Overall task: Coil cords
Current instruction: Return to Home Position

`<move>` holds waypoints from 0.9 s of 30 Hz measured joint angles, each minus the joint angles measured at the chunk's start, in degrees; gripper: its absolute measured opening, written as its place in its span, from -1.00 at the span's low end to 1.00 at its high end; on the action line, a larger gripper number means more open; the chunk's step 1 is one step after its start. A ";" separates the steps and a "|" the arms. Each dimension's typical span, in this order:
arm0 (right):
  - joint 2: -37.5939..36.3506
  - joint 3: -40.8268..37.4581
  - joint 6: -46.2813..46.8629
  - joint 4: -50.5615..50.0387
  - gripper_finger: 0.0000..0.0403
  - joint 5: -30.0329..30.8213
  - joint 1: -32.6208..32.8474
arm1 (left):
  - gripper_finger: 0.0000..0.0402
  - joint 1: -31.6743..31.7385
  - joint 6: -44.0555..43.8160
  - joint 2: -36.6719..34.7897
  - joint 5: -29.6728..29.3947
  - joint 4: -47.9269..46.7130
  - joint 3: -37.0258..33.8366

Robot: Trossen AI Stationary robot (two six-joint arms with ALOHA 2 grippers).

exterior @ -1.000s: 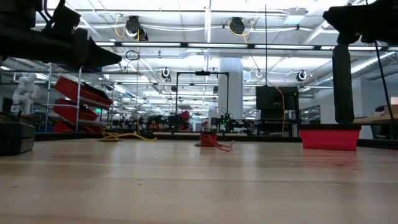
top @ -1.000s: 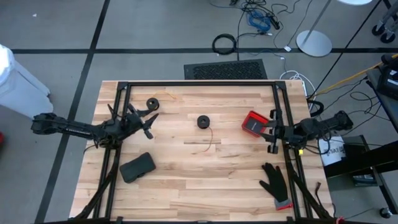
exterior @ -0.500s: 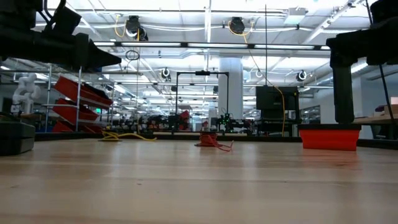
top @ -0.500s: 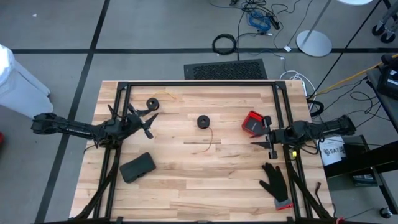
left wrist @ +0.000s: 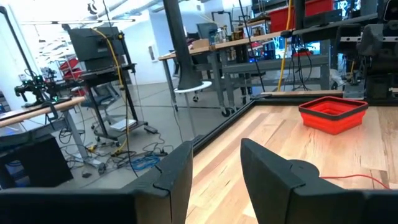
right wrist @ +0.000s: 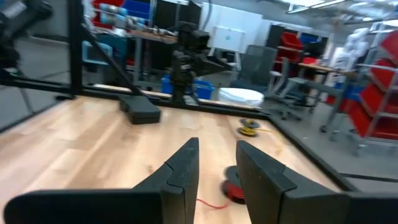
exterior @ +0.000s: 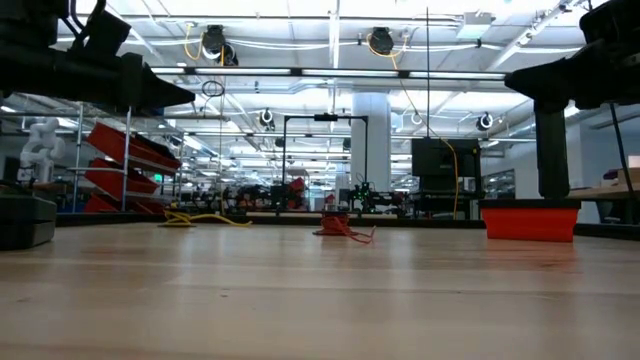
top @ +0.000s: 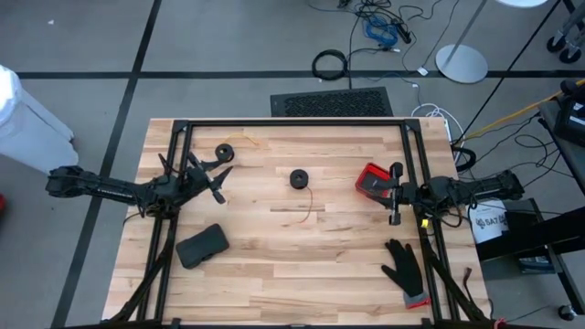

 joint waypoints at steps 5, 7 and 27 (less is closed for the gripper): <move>0.02 0.02 -2.66 0.16 -0.54 2.05 0.00 | -0.29 0.01 0.00 0.00 0.00 0.00 0.00; 0.02 0.02 -2.96 0.15 -0.54 1.94 0.00 | -0.29 0.02 0.00 0.00 0.00 0.00 0.00; 0.24 0.04 -0.42 0.12 -0.54 1.85 0.00 | -0.29 0.01 0.00 0.00 0.02 0.02 0.00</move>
